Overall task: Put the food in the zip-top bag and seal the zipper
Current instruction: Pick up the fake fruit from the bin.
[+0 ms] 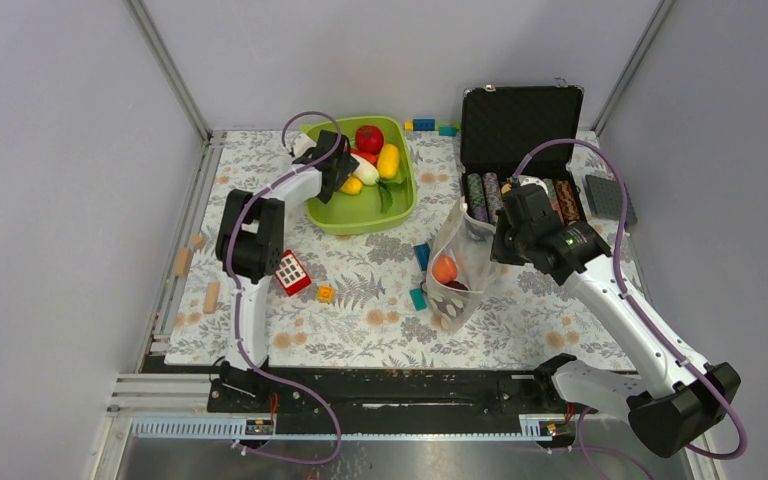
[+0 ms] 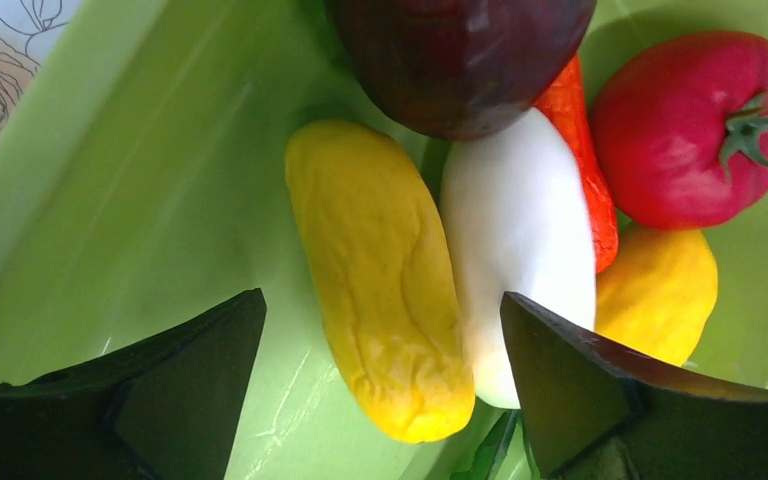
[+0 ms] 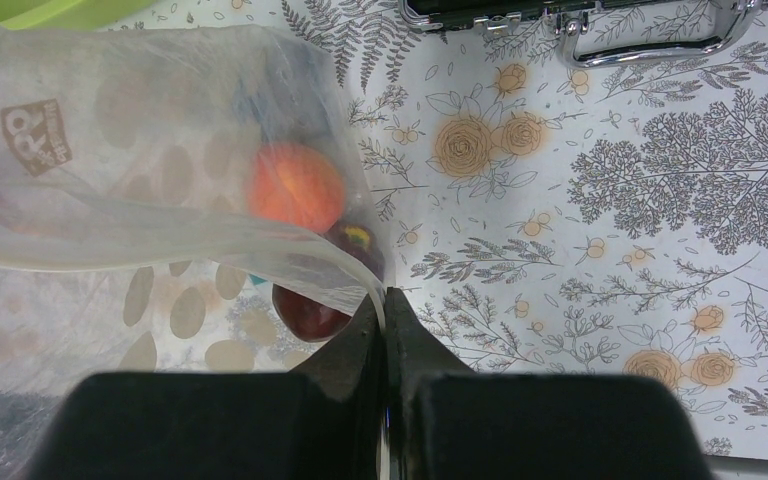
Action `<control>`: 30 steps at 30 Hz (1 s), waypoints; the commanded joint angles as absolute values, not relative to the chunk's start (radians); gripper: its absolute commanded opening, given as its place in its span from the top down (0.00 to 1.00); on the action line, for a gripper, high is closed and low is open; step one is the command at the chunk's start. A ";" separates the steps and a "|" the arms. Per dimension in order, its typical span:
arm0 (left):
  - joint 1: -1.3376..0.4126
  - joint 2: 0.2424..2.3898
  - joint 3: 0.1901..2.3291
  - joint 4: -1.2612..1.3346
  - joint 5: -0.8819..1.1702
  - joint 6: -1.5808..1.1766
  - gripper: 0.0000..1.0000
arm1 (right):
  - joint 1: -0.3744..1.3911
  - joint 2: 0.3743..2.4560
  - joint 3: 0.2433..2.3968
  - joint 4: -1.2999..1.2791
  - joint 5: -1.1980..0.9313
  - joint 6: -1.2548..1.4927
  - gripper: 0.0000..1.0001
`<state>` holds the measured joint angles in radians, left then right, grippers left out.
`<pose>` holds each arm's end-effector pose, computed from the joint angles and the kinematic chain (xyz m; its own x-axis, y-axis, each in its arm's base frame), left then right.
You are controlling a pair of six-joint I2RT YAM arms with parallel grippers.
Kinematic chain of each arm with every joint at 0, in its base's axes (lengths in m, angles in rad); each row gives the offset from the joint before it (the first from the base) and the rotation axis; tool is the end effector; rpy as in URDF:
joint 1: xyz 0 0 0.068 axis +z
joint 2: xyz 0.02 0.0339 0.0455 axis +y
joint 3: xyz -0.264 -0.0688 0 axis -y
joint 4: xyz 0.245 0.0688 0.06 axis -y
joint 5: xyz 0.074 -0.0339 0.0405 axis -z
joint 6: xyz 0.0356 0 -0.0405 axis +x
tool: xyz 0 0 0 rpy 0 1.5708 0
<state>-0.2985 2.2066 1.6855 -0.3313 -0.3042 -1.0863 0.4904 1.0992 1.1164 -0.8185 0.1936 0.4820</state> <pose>0.4716 -0.1340 0.1747 -0.4167 -0.7551 -0.5061 -0.5938 0.6477 -0.4774 0.1971 0.0975 0.3346 -0.7209 0.1308 -0.6806 -0.0112 0.9797 0.2001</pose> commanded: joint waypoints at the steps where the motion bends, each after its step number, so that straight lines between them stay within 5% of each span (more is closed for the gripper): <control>1: -0.294 2.232 1.716 -0.305 -0.358 -1.186 0.14 | 0.486 1.089 1.115 -0.797 0.232 0.466 1.00; 7: -0.294 2.265 1.733 -0.322 -0.348 -1.212 0.26 | 0.486 1.095 1.114 -0.797 0.240 0.467 1.00; 18: -0.295 2.190 1.660 -0.229 -0.262 -1.167 0.85 | 0.486 1.095 1.113 -0.797 0.249 0.469 1.00; 30: -0.359 1.752 1.410 0.029 -0.084 -0.850 0.90 | 0.486 1.079 1.103 -0.776 0.209 0.482 1.00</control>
<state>-0.3241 1.9343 1.4425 -0.1444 -0.1894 -0.9905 0.4904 1.0977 1.1034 -0.8021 0.2173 0.4763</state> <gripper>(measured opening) 0.458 0.018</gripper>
